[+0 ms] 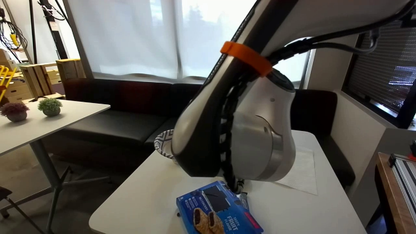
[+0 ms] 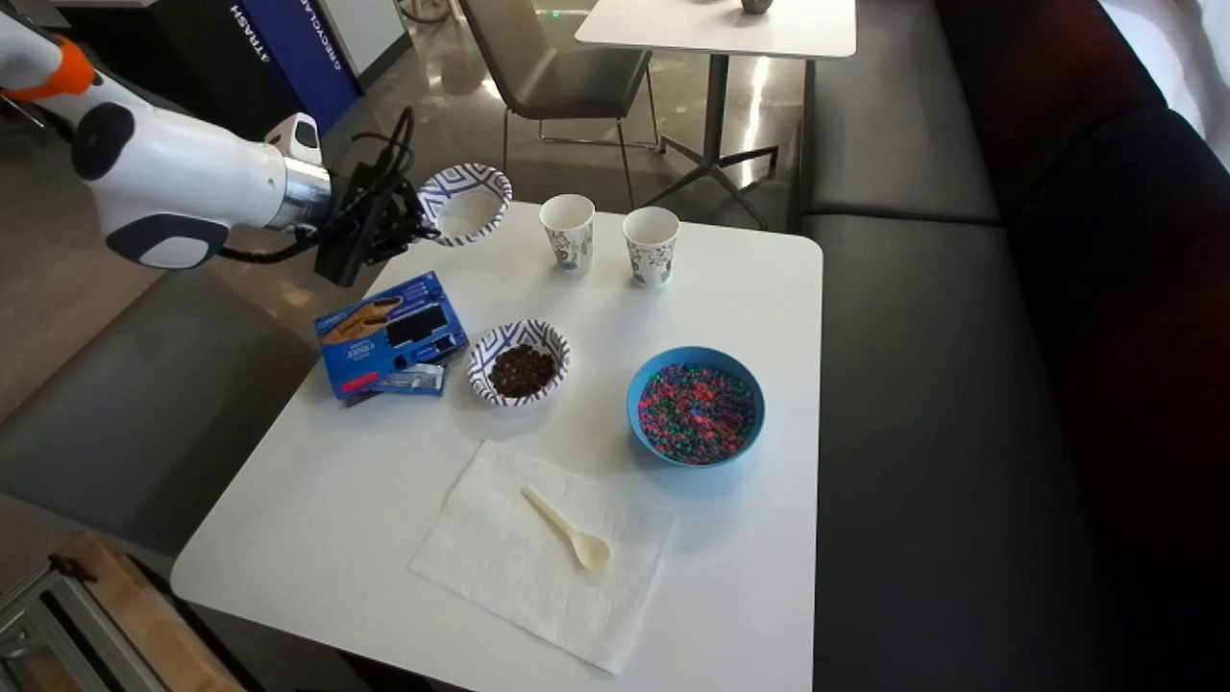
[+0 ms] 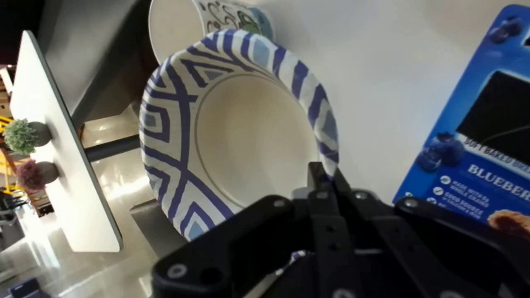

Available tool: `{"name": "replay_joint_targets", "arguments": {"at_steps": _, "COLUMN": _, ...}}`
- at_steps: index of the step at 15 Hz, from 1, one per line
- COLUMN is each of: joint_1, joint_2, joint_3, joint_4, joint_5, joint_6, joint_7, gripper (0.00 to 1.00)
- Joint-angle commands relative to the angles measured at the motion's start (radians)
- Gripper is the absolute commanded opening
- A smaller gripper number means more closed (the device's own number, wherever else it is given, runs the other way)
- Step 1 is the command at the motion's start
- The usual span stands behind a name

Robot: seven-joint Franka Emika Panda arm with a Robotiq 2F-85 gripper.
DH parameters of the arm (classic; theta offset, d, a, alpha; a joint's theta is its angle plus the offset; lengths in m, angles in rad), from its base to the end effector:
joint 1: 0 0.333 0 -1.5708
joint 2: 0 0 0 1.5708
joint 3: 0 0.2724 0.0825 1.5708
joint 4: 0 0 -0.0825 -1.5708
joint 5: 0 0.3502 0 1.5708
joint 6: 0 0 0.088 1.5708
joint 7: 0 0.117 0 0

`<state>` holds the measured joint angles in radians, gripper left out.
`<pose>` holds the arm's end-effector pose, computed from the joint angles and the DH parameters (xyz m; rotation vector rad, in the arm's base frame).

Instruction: Pour the contents from the left white bowl to the right white bowl

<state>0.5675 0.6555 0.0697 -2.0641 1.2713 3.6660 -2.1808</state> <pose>0.4855 0.1984 0.1723 1.9305 1.6399 0.6552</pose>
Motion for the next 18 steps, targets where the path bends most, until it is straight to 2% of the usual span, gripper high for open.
{"name": "replay_joint_targets", "arguments": {"at_steps": 1, "joint_1": 0.012, "joint_2": 0.072, "joint_3": -0.028, "joint_4": 0.103, "joint_5": -0.004, "joint_6": -0.029, "joint_7": -0.082, "gripper": 0.01}}
{"name": "replay_joint_targets", "arguments": {"at_steps": 8, "joint_1": 0.011, "joint_2": 0.151, "joint_3": -0.054, "joint_4": 0.164, "joint_5": 0.017, "joint_6": -0.152, "joint_7": -0.143, "gripper": 0.01}}
{"name": "replay_joint_targets", "arguments": {"at_steps": 18, "joint_1": 0.031, "joint_2": 0.213, "joint_3": -0.133, "joint_4": 0.163, "joint_5": 0.035, "joint_6": -0.288, "joint_7": -0.116, "gripper": 0.01}}
